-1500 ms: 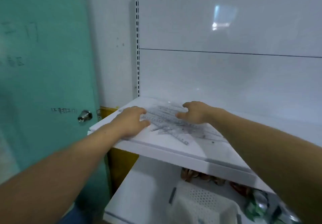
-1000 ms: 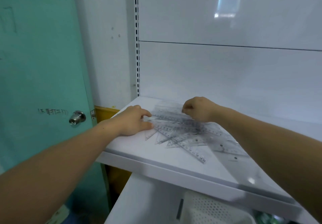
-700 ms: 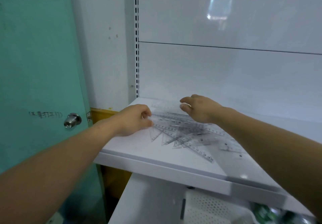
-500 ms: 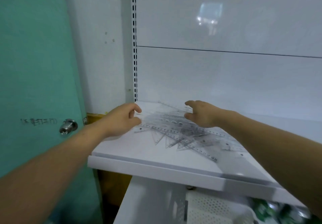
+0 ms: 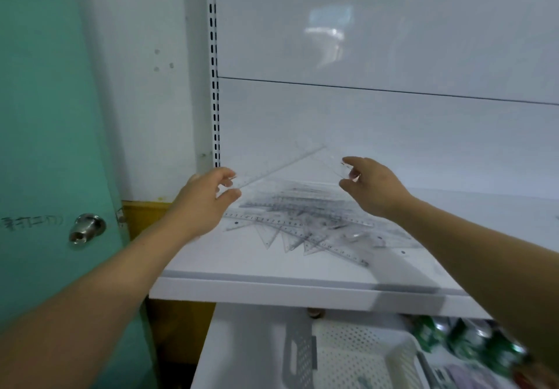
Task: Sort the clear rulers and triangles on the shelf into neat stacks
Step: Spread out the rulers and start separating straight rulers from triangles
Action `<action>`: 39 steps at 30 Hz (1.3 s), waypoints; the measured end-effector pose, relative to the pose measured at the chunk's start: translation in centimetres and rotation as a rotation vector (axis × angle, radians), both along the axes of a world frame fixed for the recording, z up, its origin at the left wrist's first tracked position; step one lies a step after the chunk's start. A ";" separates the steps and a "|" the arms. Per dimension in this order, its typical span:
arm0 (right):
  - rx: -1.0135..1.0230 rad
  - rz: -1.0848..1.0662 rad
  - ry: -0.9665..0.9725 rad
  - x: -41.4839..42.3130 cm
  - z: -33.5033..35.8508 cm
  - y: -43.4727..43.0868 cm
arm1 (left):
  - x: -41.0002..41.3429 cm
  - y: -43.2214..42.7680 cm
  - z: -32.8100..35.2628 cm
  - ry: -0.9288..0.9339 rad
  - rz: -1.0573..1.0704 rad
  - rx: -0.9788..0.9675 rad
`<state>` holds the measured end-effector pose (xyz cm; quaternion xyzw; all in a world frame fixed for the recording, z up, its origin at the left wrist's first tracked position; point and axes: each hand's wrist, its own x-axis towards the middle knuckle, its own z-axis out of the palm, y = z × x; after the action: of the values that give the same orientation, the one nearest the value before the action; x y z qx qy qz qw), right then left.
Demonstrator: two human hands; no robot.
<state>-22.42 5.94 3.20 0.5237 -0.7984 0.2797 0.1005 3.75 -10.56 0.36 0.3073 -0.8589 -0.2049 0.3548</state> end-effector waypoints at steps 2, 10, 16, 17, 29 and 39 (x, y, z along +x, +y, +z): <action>-0.015 -0.053 -0.008 -1.1 0.3 2.3 | -1.8 1.1 0.2 -0.019 -0.013 0.027; 0.040 -0.290 0.003 -8.1 0.9 16.8 | -12.3 10.9 1.7 -0.165 -0.214 -0.036; 0.042 -0.511 -0.126 -14.7 0.7 33.0 | -22.7 23.2 1.2 -0.263 -0.397 -0.115; 0.034 -0.534 -0.146 -15.7 0.6 35.6 | -24.4 25.1 1.0 -0.269 -0.418 -0.115; 0.086 -0.587 -0.140 -24.4 -0.6 49.3 | -38.6 36.7 -0.9 -0.365 -0.459 -0.039; 0.158 -0.502 -0.145 -36.2 -1.1 44.9 | -47.2 32.9 -0.7 -0.532 -0.455 -0.045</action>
<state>-58.67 50.80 2.14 0.2944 -0.9276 0.2195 0.0682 -43.47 22.32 -0.30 0.1429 -0.9721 -0.1725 0.0702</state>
